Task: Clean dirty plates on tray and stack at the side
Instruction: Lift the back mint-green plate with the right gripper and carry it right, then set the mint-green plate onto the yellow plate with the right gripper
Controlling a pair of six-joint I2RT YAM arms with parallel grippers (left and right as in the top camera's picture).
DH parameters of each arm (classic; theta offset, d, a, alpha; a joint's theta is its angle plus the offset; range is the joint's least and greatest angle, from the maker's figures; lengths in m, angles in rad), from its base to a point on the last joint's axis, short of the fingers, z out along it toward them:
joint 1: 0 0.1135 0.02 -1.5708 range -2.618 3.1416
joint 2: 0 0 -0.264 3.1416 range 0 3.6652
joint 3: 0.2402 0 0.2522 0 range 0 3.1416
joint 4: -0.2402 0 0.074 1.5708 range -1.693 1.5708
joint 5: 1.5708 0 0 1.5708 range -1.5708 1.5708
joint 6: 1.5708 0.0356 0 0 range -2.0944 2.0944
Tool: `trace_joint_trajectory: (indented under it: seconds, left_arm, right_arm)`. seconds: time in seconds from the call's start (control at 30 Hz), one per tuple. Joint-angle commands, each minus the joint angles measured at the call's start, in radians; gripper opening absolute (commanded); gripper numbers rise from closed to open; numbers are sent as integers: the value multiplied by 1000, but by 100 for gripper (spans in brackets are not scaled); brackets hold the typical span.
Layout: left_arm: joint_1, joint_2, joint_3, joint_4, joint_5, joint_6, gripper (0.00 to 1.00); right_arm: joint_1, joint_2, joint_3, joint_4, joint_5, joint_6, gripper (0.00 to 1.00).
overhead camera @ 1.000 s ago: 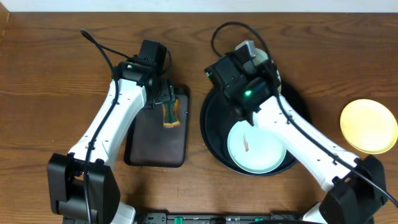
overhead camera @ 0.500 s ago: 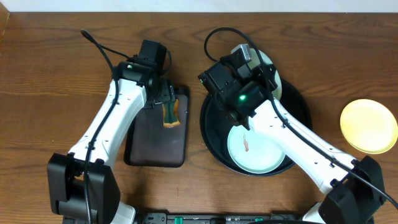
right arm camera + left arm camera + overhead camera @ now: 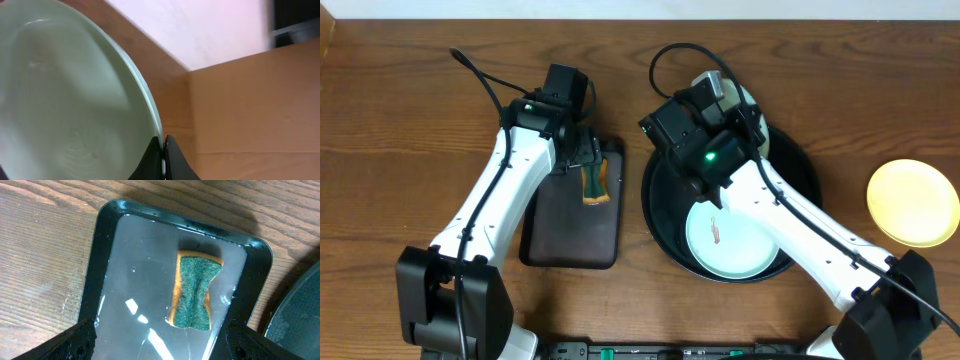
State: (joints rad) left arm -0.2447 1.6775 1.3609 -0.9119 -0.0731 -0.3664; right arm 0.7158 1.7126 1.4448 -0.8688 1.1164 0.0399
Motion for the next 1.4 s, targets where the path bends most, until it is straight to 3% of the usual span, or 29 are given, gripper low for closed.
trace_joint_trajectory:
  seconds: [0.0,0.17,0.33,0.6,1.03,1.07,1.13,1.2,1.37]
  left_arm:
    - [2,-3,20,-3,3,-1,84]
    - [2,-3,20,-3,3,-2,85]
    - [2,-3,20,-3,3,-2,84]
    - [2,-3,20,-3,3,-2,84]
    - [2,-3,20,-3,3,-2,85]
    - [2,-3,20,-3,3,-1,85]
    - [2,-3,20,-3,3,-1,85]
    - [2,-3,20,-3,3,-1,85]
    - [2,-3,20,-3,3,-2,85]
  right_arm:
    - [-83,-26,2,2,-275,166,1]
    - [-406,-32,9,27,-922,280,1]
    - [-724,-36,9,-58,-1277,351,1]
    - [-1156,-36,-13,-204,-1316,269,1]
    - [-1646,-35,-288,2,-1252,251,1]
    - [-1665,-35,-291,10,-1266,249,4]
    - [-1684,-37,-290,18,-1339,205,31]
    - [-1683,-51,-286,22,-1455,163,39]
    - [-1621,-146,-286,35,-1595,159,44]
